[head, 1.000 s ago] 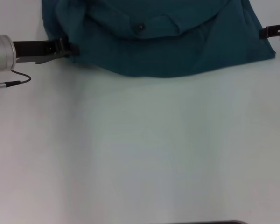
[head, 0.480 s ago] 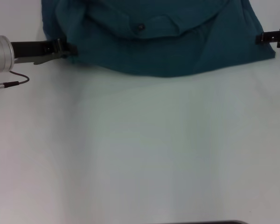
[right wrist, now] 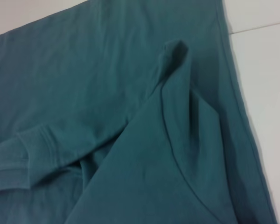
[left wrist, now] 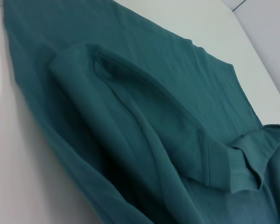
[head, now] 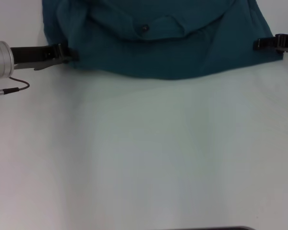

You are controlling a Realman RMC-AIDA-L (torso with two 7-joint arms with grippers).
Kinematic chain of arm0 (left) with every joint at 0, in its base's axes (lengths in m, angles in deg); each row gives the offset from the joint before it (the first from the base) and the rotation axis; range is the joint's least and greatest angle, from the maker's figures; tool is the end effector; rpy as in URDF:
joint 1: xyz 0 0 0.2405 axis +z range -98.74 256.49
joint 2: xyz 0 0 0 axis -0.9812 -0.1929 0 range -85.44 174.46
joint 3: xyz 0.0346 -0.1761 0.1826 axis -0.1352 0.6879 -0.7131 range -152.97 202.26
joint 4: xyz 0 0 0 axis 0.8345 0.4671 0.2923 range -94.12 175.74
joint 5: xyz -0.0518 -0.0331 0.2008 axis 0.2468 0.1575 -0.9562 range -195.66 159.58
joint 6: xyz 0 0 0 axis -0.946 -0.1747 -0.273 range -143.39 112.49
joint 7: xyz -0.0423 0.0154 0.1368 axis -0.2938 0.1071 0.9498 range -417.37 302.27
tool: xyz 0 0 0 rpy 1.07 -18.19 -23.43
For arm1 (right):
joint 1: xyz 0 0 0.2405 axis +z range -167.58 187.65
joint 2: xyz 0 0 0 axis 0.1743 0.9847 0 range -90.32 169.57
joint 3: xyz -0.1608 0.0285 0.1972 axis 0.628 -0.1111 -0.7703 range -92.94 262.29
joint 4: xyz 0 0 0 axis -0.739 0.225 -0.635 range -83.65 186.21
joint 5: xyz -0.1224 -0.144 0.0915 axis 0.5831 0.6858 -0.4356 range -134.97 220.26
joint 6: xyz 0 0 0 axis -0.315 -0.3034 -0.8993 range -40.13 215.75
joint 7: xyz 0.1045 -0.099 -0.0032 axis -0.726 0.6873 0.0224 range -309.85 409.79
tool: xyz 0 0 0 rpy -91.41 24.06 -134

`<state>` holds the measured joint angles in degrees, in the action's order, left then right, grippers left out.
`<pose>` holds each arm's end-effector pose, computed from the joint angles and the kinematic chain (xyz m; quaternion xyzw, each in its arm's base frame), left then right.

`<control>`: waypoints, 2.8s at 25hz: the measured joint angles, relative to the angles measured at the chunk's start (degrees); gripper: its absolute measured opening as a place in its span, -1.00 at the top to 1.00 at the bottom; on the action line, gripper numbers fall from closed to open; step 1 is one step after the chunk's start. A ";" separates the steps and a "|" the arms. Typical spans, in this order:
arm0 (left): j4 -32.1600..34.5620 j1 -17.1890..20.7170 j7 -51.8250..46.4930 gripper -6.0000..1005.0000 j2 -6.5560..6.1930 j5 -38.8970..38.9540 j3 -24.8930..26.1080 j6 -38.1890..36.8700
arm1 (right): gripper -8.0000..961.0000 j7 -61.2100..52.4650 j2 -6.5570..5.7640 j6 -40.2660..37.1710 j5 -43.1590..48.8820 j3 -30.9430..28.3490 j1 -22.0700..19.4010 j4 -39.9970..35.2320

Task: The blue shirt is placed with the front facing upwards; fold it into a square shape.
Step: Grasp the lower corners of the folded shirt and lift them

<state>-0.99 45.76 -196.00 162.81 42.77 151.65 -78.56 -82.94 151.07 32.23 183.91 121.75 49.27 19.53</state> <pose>-0.2715 0.3879 -0.0044 -0.7538 -0.6002 -0.1808 0.1973 0.3366 0.4094 0.0522 -0.7405 0.5822 0.0688 0.3286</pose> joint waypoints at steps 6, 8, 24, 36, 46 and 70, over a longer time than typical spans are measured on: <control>-0.04 0.08 -0.02 0.95 0.13 0.00 0.00 -0.14 | -0.78 -0.09 0.07 0.10 -0.21 0.02 0.14 0.02; -0.04 0.08 -0.03 0.95 0.16 0.00 0.00 -0.11 | -0.78 -0.14 0.15 -0.22 -0.28 0.02 0.28 0.02; -0.26 0.07 -0.07 0.95 0.17 0.00 0.00 -0.17 | -0.72 -0.98 -0.18 -4.02 -0.87 -0.60 0.68 -0.41; -0.76 0.10 -0.07 0.95 0.35 0.17 0.00 -0.21 | -0.46 -3.32 -0.35 -4.22 2.12 0.64 0.06 -2.43; -0.84 -0.01 -0.07 0.95 0.31 0.18 0.00 0.05 | 0.33 -3.29 -0.65 -7.03 1.73 0.01 -0.06 -4.20; -1.36 0.10 0.42 0.95 0.32 0.42 0.26 0.27 | 0.74 -3.52 -1.61 -9.01 2.08 0.04 -0.96 -6.31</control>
<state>-2.35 45.86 -195.59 163.13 43.19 151.91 -78.28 -86.45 149.46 23.22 185.99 121.78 48.31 13.22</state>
